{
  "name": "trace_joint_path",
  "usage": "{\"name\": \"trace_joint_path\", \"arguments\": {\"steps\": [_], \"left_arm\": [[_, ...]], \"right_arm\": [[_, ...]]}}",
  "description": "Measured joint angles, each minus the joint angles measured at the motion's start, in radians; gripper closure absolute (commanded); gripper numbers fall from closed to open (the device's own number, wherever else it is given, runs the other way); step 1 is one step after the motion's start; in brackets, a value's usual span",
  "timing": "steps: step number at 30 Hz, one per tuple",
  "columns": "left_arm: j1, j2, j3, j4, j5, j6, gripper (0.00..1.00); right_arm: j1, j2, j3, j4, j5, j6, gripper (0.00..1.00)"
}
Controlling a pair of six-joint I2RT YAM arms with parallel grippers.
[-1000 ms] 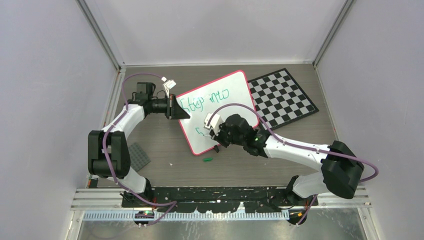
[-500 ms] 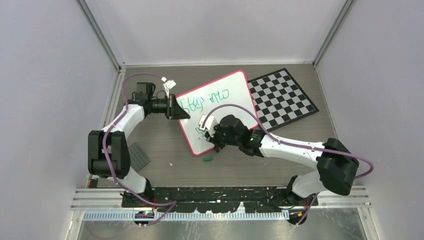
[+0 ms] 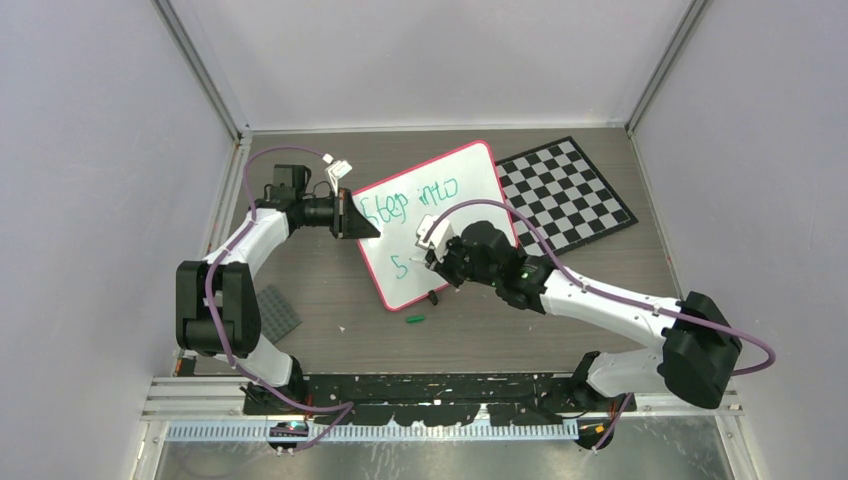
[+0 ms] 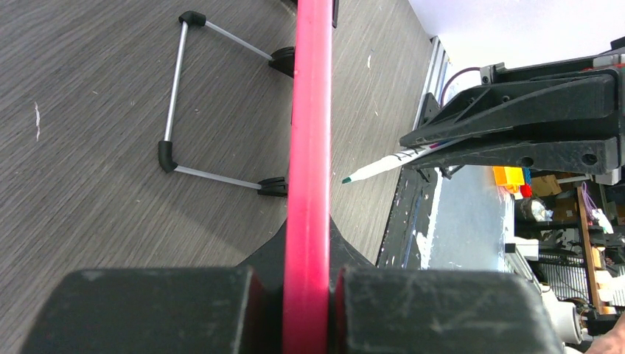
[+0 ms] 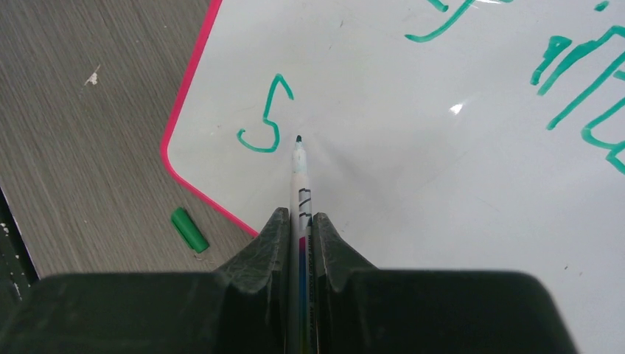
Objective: Write a sentence on the whiteboard
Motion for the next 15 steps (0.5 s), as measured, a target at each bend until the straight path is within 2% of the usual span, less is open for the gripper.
{"name": "trace_joint_path", "arguments": {"steps": [15], "left_arm": [[0.0,0.0,0.0,0.0,0.0,0.003,1.0]], "right_arm": [[-0.002,0.084,0.025,0.01,0.0,0.012,1.0]]}}
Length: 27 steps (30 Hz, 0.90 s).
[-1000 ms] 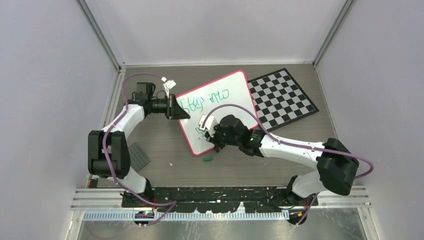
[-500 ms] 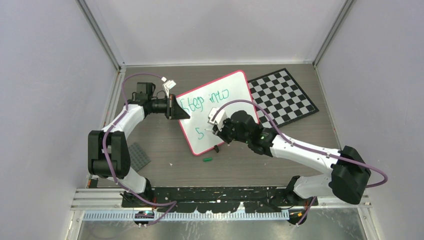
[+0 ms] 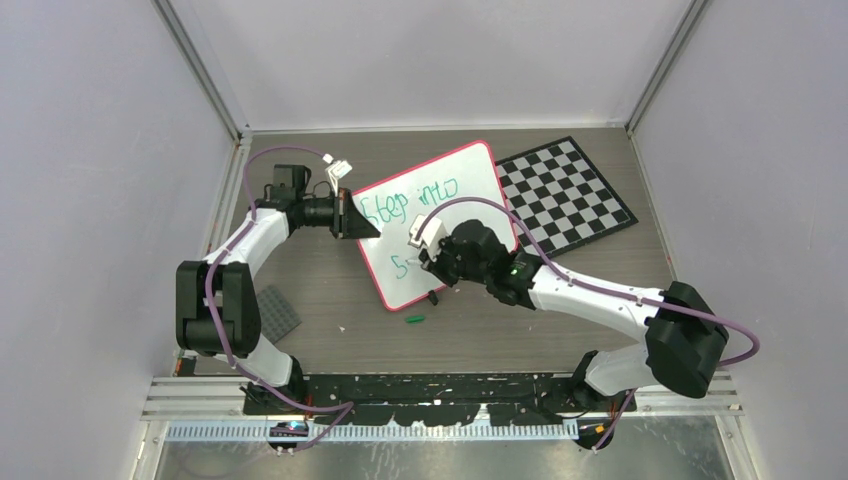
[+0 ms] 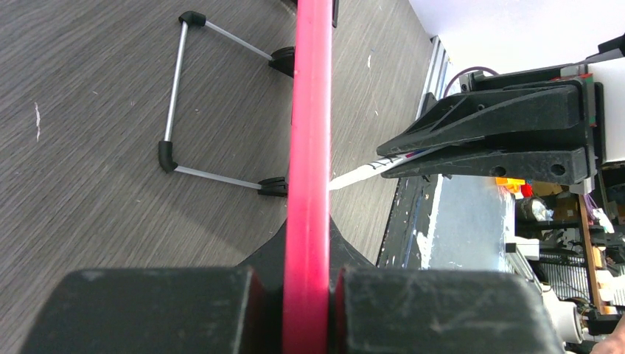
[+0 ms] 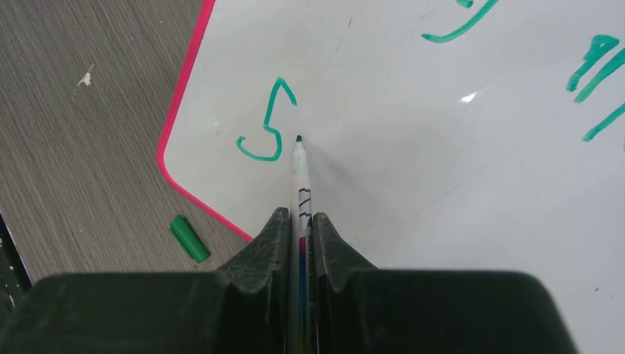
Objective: Write a sentence on the whiteboard
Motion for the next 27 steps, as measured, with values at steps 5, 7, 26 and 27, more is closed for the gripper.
{"name": "trace_joint_path", "arguments": {"steps": [5,7,26,27], "left_arm": [[0.0,0.0,0.0,0.0,0.0,0.0,1.0],[0.0,0.0,0.0,0.0,0.0,0.002,1.0],[0.0,0.0,0.0,-0.011,0.001,0.031,1.0],[-0.001,0.0,0.0,-0.011,0.001,0.033,1.0]], "right_arm": [[0.0,0.012,0.015,0.022,0.01,0.007,1.0],[0.0,0.02,0.018,0.027,0.011,0.007,1.0],[-0.005,-0.001,-0.027,-0.01,0.013,0.002,1.0],[-0.005,-0.002,-0.031,-0.018,0.01,0.002,1.0]]}}
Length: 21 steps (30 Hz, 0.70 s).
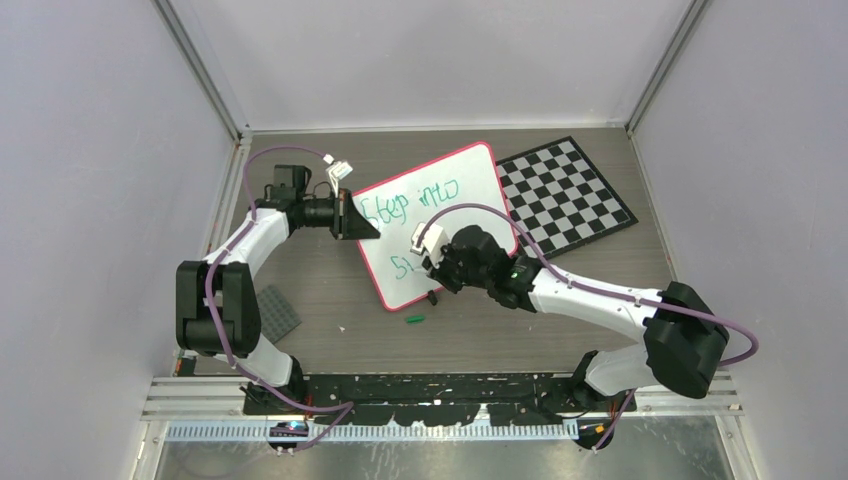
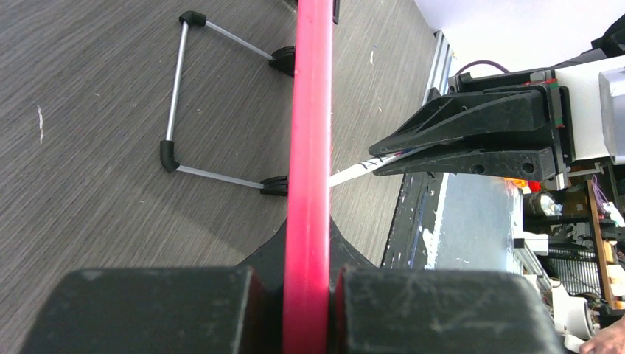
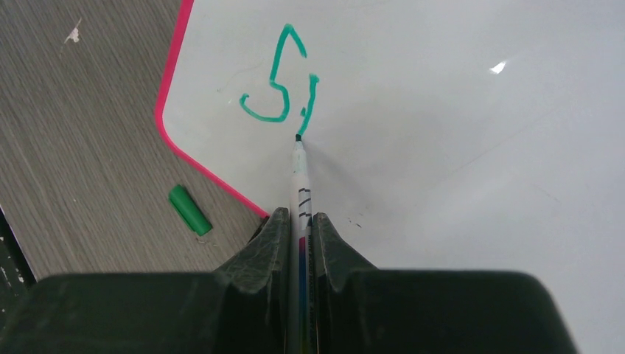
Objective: Write a sentence on the whiteboard
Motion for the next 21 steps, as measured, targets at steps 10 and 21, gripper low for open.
{"name": "trace_joint_path", "arguments": {"steps": [10,21], "left_arm": [[0.0,0.0,0.0,-0.002,0.0,0.005,1.0],[-0.003,0.0,0.0,-0.003,0.0,0.021,1.0]], "right_arm": [[-0.004,0.0,-0.003,-0.017,-0.007,-0.018,1.0],[-0.049,-0.003,0.028,-0.049,-0.021,-0.023,1.0]]}}
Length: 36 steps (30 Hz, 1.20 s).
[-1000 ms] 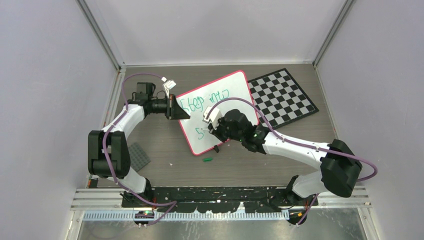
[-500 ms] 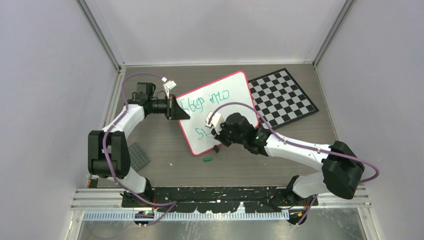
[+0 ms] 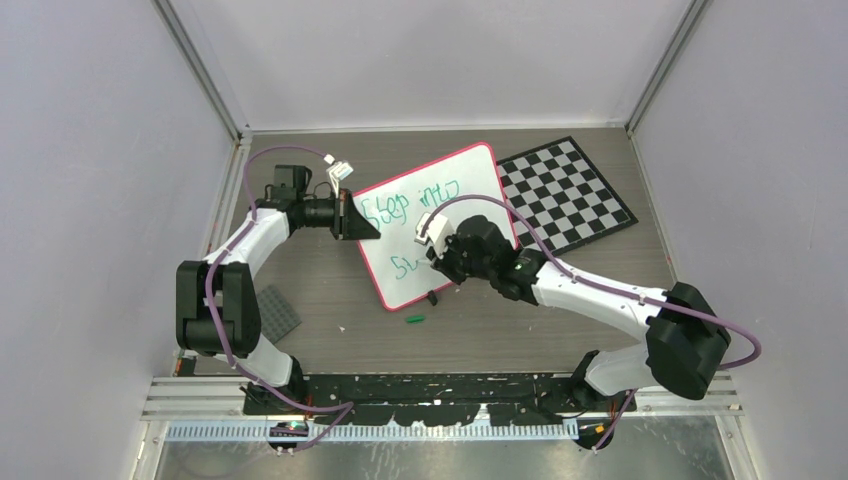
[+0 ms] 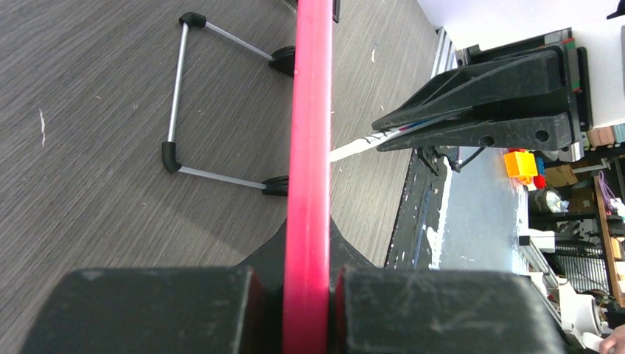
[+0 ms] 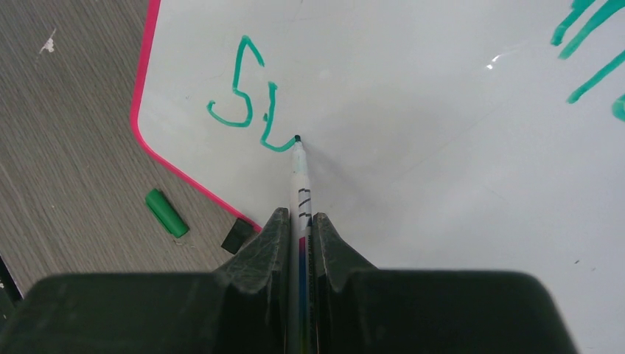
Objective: Write a sentence on the whiteboard
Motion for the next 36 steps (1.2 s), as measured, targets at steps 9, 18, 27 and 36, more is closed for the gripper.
{"name": "trace_joint_path", "arguments": {"steps": [9,18,27,36], "left_arm": [[0.0,0.0,0.0,-0.002,0.0,-0.001,1.0],[0.0,0.0,0.0,-0.002,0.0,0.0,1.0],[0.0,0.002,0.0,-0.001,0.0,0.005,1.0],[0.0,0.002,0.006,-0.021,0.003,0.027,1.0]], "right_arm": [[-0.014,0.001,0.033,0.006,0.011,-0.003,1.0],[-0.015,-0.002,0.021,0.006,0.002,-0.013,1.0],[-0.005,-0.01,-0.036,-0.002,-0.02,-0.026,1.0],[-0.005,-0.018,-0.032,-0.037,-0.016,-0.043,1.0]]}}
